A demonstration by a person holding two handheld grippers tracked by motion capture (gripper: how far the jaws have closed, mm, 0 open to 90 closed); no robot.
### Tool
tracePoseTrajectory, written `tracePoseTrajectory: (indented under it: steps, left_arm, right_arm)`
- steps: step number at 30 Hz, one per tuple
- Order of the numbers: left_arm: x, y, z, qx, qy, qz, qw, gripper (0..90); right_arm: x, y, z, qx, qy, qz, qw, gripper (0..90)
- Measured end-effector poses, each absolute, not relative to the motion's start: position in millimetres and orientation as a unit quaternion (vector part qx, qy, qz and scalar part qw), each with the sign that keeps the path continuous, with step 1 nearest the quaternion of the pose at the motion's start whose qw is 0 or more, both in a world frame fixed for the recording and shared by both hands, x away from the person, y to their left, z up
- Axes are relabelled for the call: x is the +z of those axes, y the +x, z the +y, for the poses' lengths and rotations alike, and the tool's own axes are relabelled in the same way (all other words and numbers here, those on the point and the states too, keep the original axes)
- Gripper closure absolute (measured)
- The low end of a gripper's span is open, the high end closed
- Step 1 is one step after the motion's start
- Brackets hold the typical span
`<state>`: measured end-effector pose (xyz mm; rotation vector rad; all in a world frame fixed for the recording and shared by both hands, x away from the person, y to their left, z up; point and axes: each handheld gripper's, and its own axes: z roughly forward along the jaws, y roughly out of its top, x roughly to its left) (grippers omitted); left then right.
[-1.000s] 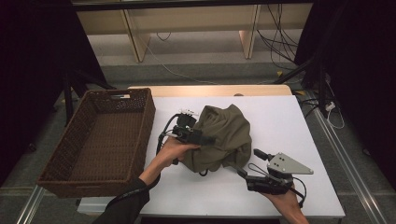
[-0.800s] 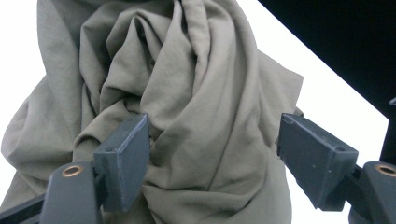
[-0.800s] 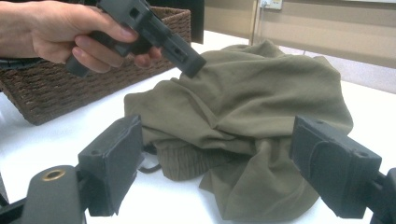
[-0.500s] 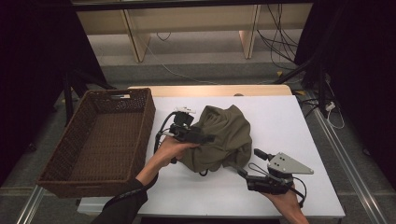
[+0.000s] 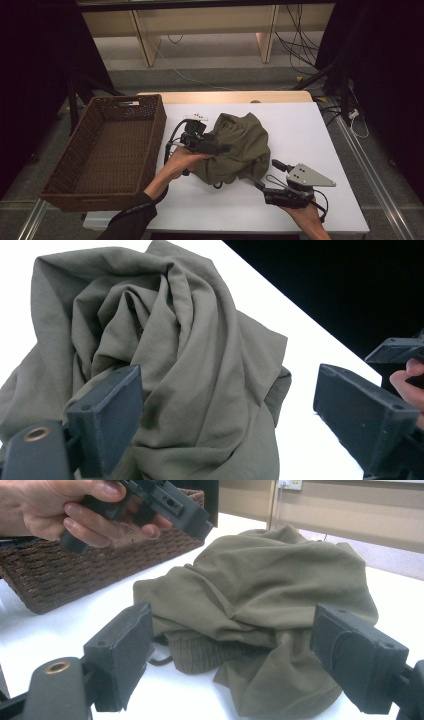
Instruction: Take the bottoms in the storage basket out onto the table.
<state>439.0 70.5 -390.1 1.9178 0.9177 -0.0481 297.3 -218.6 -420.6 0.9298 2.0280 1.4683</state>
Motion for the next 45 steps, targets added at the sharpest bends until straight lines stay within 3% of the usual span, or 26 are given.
tracePoseTrajectory:
  steps: [20,45]
  left_arm:
    - [-389,432,76,0.005,0.777,0.366,0.512,10.2]
    - [-385,413,89,0.077,0.750,0.337,0.563,10.6]
  right_arm:
    - [-421,297,-219,0.535,0.338,0.738,0.233,18.8]
    - [-420,297,-219,0.536,0.339,0.738,0.232,18.7]
